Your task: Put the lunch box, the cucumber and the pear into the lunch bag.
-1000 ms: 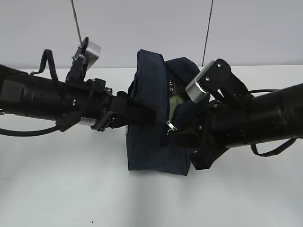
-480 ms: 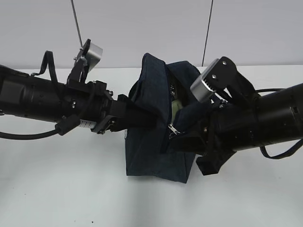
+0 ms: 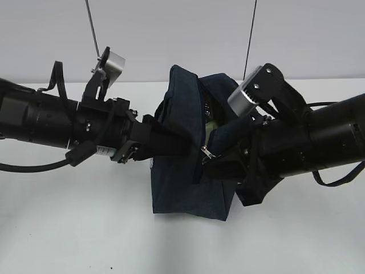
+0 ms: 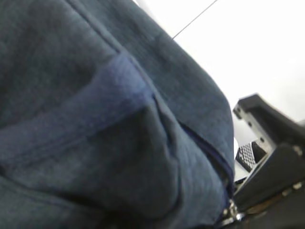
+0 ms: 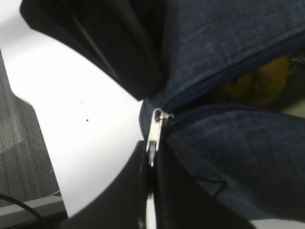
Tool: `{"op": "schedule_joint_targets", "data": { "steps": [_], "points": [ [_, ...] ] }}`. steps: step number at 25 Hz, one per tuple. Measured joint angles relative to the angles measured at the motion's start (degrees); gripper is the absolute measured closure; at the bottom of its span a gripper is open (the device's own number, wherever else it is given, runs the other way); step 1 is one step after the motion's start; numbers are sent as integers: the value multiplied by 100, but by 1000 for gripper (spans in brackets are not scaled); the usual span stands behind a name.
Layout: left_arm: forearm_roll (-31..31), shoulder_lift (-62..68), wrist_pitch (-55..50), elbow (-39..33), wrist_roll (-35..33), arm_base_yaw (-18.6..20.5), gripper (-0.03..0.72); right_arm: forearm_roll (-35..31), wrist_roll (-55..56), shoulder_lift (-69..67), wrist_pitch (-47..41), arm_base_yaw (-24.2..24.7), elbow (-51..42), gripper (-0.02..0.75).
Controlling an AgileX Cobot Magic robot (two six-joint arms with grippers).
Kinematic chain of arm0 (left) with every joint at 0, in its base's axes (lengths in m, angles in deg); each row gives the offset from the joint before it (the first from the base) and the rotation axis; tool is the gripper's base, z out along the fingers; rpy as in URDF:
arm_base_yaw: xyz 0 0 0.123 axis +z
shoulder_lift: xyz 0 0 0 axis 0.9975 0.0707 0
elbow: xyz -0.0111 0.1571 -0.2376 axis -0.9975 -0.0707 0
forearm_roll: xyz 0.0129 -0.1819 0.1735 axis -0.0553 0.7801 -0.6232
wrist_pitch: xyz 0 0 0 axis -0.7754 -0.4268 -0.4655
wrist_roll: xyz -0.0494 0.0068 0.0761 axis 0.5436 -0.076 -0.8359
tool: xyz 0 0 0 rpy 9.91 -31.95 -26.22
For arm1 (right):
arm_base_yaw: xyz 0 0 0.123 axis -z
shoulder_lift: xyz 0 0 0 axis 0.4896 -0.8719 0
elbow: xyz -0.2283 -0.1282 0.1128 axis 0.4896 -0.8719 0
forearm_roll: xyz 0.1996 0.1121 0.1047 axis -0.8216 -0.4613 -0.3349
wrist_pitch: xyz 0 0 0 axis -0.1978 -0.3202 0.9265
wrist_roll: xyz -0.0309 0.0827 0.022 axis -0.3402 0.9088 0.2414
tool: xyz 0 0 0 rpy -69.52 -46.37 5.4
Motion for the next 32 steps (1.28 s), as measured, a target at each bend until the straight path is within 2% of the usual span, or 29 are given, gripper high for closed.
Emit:
{"op": "schedule_joint_targets", "data": {
  "steps": [9, 13, 16, 24, 29, 32],
  "points": [
    [-461, 0, -62, 0, 0, -7, 357, -11, 13, 23, -13, 0, 109, 732],
    [-569, 0, 78, 0, 0, -236, 371, -56, 13, 23, -34, 0, 109, 732],
    [-582, 0, 415, 0, 0, -462, 438, -56, 13, 23, -57, 0, 109, 732],
    [-623, 0, 635, 0, -2, -533, 675, -90, 21, 71, -61, 9, 119, 732],
    [-732, 0, 782, 0, 17, -545, 696, -17, 35, 211, -61, 9, 119, 732],
    [-1003, 0, 968, 14, 302, -557, 697, -49, 35, 377, -27, 9, 133, 732]
  ]
}}
